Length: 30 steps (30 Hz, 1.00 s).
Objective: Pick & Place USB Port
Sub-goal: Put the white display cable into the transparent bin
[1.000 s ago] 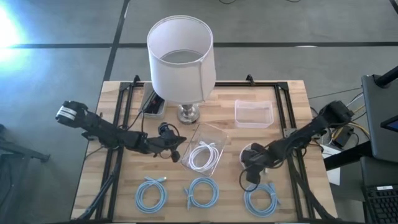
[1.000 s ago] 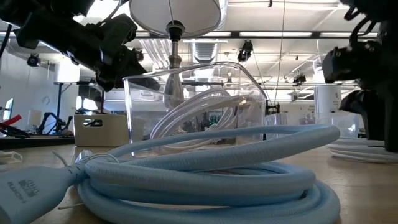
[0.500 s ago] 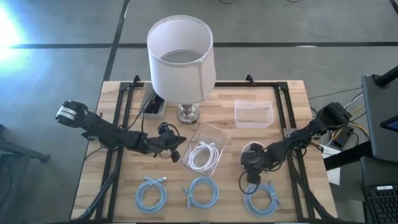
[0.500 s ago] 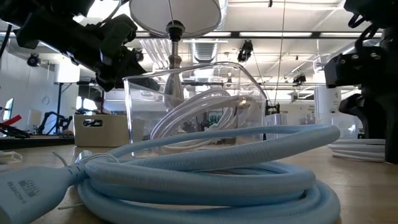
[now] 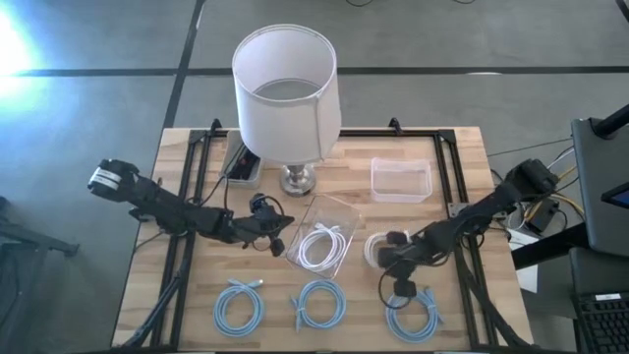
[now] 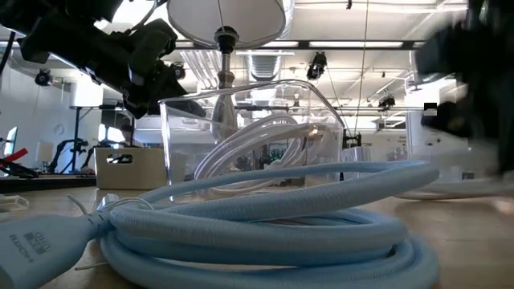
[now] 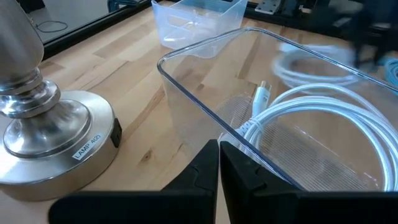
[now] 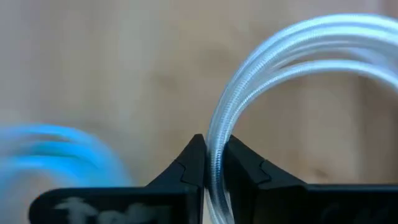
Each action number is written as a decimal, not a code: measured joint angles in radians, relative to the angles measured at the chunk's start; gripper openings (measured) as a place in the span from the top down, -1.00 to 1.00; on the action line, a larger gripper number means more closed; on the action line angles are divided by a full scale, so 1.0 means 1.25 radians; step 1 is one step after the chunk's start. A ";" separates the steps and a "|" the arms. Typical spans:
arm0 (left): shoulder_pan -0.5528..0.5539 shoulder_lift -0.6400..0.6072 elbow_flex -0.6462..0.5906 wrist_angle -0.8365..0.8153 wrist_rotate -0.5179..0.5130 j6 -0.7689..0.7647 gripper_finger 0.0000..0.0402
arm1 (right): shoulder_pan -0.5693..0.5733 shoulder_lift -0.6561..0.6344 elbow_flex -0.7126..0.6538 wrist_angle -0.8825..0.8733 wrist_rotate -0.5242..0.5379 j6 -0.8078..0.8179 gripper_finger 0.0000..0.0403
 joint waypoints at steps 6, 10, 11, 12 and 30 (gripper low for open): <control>0.000 0.000 0.000 0.000 -0.018 -0.001 0.91 | 0.007 -0.095 0.103 -0.002 -0.016 -0.030 0.82; 0.000 0.000 0.000 0.000 -0.019 -0.002 0.91 | 0.019 -0.153 0.155 -0.001 -0.016 -0.137 0.82; 0.000 0.000 0.000 0.000 -0.019 -0.003 0.91 | 0.020 -0.161 0.167 -0.003 -0.007 -0.154 0.82; 0.000 0.000 0.000 0.000 -0.018 -0.008 0.91 | 0.019 -0.166 0.179 -0.003 0.006 -0.168 0.82; -0.001 0.000 0.001 0.023 -0.045 -0.053 0.91 | -0.083 0.235 0.578 -0.280 -0.082 -0.598 0.81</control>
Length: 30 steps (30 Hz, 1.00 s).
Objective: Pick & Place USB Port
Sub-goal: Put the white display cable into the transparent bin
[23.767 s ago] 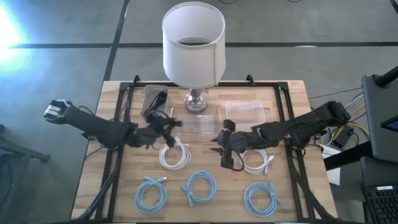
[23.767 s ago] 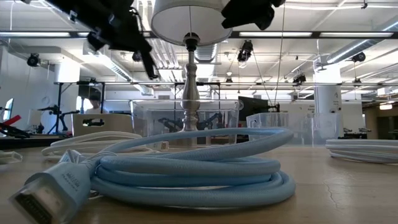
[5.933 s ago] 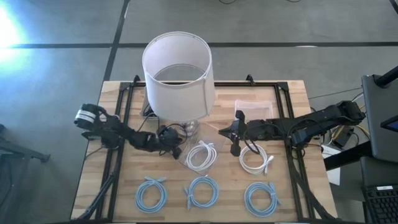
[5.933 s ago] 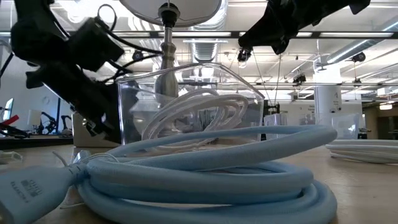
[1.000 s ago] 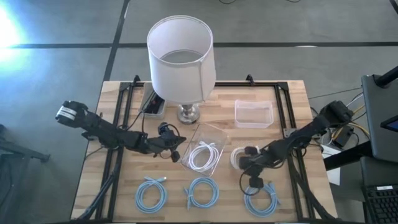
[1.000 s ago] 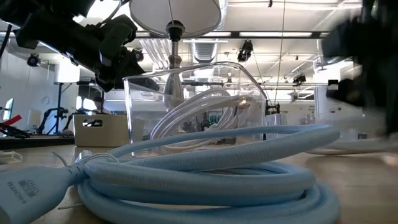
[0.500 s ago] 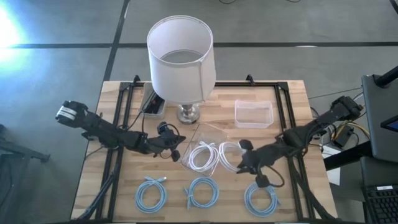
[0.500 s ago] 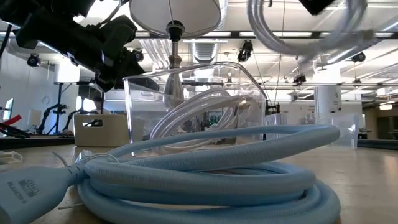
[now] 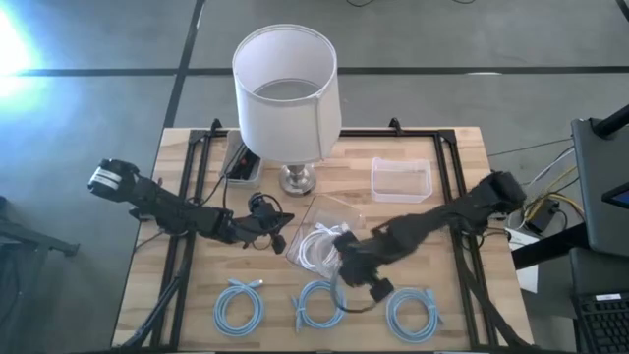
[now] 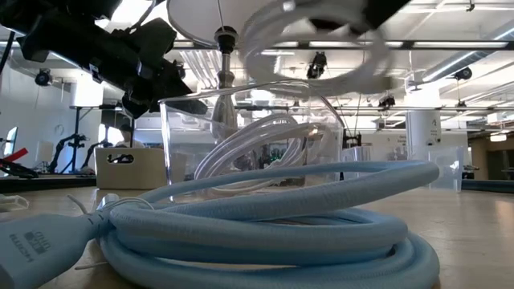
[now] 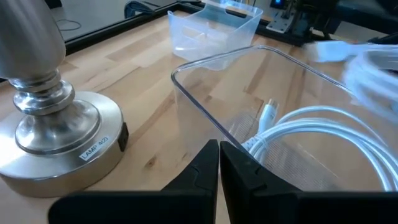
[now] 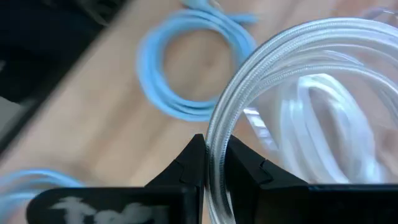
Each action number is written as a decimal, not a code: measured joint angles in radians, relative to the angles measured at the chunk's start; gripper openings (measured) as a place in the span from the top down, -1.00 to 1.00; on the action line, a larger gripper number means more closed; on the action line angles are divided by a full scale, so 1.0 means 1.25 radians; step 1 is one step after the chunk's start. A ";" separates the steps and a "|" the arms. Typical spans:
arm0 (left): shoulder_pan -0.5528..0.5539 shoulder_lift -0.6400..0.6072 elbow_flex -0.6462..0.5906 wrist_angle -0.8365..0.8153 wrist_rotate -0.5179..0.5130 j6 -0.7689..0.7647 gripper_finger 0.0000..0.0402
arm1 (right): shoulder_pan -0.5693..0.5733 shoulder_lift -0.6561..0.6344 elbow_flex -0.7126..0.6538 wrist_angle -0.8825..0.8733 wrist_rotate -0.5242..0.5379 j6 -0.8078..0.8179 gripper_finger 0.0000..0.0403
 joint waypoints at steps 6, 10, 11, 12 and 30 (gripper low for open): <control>0.000 0.000 0.000 -0.003 0.000 0.003 0.91 | -0.030 0.119 0.163 -0.109 -0.004 -0.097 0.81; 0.000 0.000 0.000 -0.014 0.001 0.002 0.91 | -0.050 0.183 0.245 -0.158 -0.002 -0.102 0.81; 0.000 0.000 0.000 -0.017 0.001 0.002 0.91 | -0.053 0.197 0.263 -0.176 0.000 -0.104 0.81; 0.000 0.000 0.000 -0.019 0.001 0.002 0.91 | -0.056 0.212 0.278 -0.193 0.002 -0.113 0.81; -0.002 0.000 -0.001 -0.044 0.002 0.000 0.91 | -0.069 0.392 0.543 -0.378 0.088 -0.115 0.46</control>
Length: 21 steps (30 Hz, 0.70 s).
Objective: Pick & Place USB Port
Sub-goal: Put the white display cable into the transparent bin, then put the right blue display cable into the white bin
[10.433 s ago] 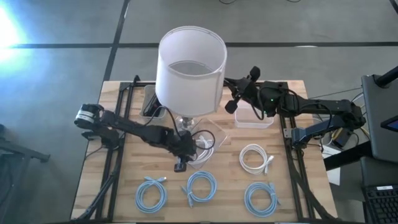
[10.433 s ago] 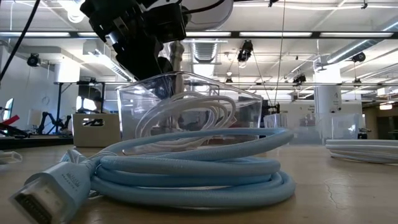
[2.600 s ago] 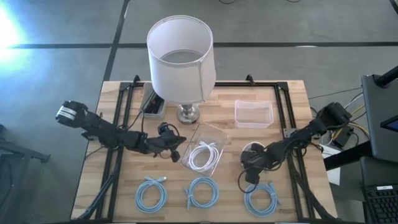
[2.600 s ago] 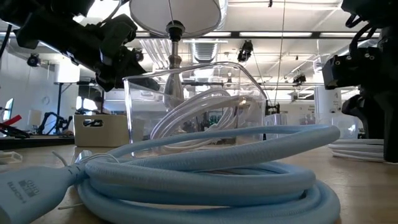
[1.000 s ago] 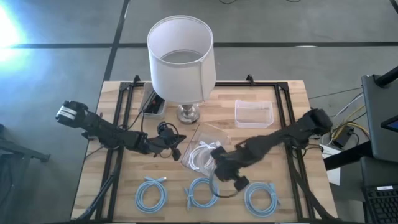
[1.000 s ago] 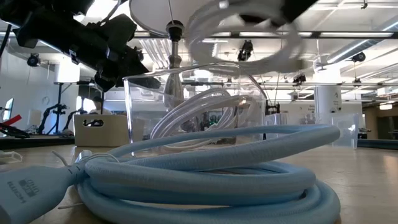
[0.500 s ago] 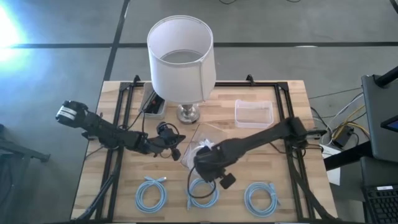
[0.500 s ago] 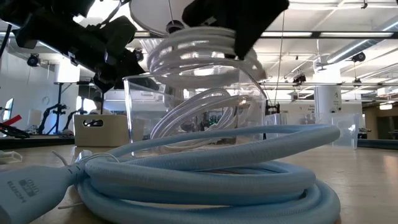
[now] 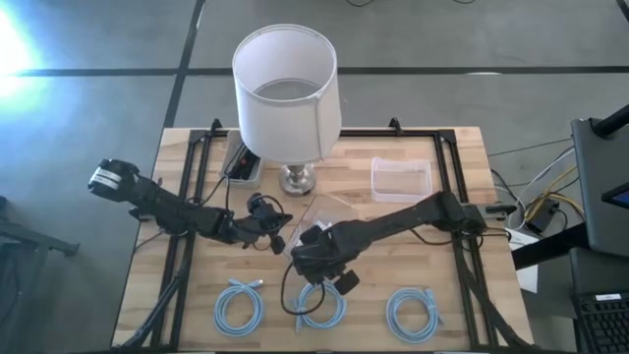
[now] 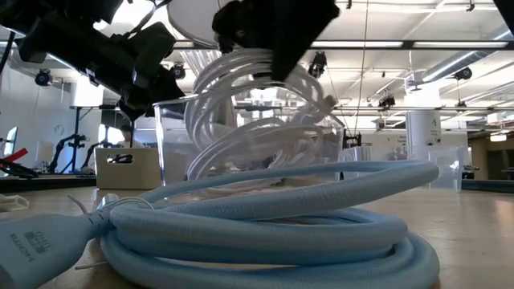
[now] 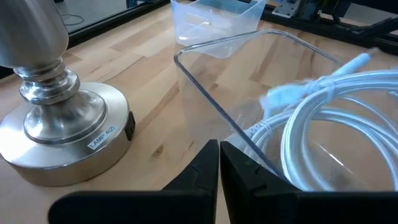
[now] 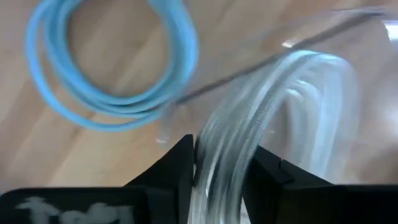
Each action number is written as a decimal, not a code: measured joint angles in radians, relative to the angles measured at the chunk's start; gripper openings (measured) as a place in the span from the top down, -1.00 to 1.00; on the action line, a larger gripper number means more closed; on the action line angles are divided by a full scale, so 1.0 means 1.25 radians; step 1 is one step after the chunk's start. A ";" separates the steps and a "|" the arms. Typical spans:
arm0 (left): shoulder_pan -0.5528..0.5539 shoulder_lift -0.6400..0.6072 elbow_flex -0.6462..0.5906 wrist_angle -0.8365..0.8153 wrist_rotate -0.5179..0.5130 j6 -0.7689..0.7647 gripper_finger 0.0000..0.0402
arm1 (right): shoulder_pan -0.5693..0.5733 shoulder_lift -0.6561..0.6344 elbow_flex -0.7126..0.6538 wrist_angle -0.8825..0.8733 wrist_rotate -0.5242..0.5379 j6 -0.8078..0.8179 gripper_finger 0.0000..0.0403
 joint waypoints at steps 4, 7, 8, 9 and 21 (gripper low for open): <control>-0.003 0.000 0.000 -0.011 0.000 -0.004 0.91 | -0.001 -0.013 0.022 -0.020 0.032 0.003 0.41; -0.006 0.000 -0.001 -0.025 0.001 -0.018 0.91 | 0.001 -0.018 0.029 -0.031 0.031 0.020 0.40; -0.008 0.000 -0.002 -0.027 0.001 -0.021 0.91 | 0.001 -0.019 0.030 -0.034 0.031 0.036 0.40; -0.009 0.000 -0.004 -0.027 0.001 -0.023 0.91 | 0.001 -0.019 0.030 -0.036 0.031 0.055 0.41; -0.018 0.000 -0.019 -0.026 0.001 -0.037 0.91 | 0.008 -0.021 0.029 -0.172 0.030 0.362 0.50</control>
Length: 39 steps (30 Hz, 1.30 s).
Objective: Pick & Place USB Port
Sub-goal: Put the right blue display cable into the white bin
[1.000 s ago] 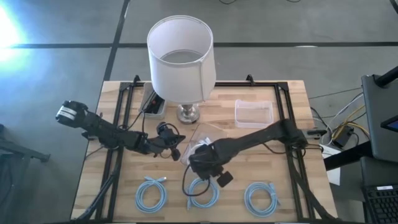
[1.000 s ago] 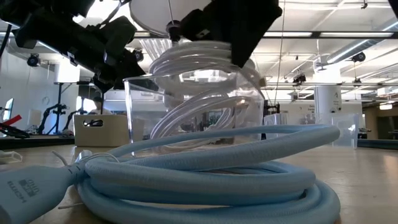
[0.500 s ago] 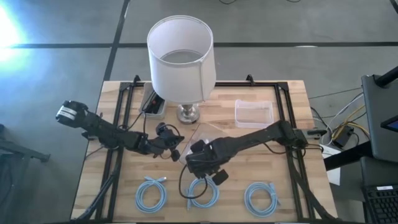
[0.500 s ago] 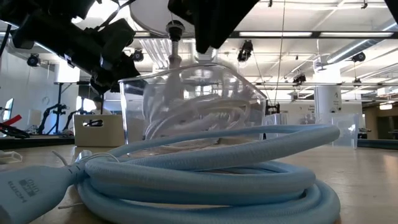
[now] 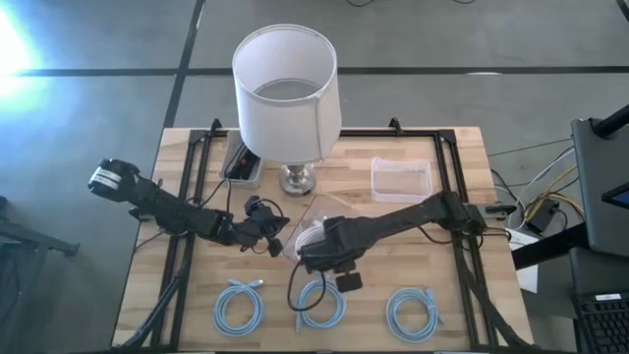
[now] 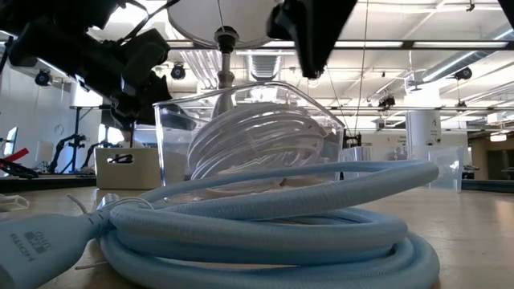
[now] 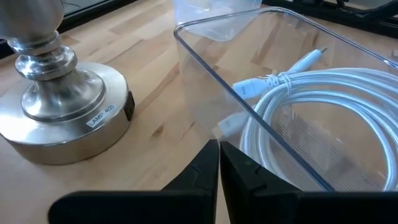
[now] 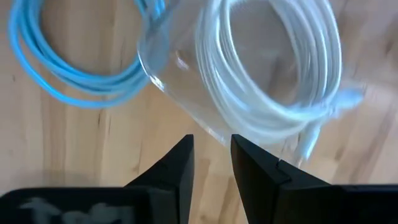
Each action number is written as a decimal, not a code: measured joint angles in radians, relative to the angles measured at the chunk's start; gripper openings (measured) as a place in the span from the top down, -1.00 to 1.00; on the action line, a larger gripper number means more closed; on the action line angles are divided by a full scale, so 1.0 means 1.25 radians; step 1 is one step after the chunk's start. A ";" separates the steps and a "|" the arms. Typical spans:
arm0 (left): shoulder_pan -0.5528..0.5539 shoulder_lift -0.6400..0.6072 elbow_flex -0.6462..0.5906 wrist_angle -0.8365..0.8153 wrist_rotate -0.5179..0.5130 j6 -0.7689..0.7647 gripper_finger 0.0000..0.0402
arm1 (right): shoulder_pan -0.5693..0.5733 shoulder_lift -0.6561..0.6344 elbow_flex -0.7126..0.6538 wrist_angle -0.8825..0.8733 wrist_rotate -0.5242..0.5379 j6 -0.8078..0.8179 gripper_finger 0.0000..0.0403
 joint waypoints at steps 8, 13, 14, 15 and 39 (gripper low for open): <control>-0.006 0.000 -0.001 0.000 0.000 -0.009 0.91 | 0.038 -0.002 -0.030 -0.095 -0.003 0.125 0.47; -0.010 0.000 -0.002 0.001 -0.001 -0.010 0.91 | 0.069 -0.023 -0.094 -0.096 -0.011 0.170 0.49; -0.011 0.000 -0.002 0.001 -0.001 -0.010 0.91 | 0.077 -0.033 -0.111 -0.096 -0.012 0.180 0.50; -0.011 0.000 -0.002 0.001 -0.001 -0.010 0.91 | 0.083 -0.044 -0.130 -0.094 -0.012 0.194 0.50; -0.011 0.000 -0.002 0.005 -0.006 0.013 0.91 | 0.217 -0.520 -0.896 0.444 -0.147 0.722 0.49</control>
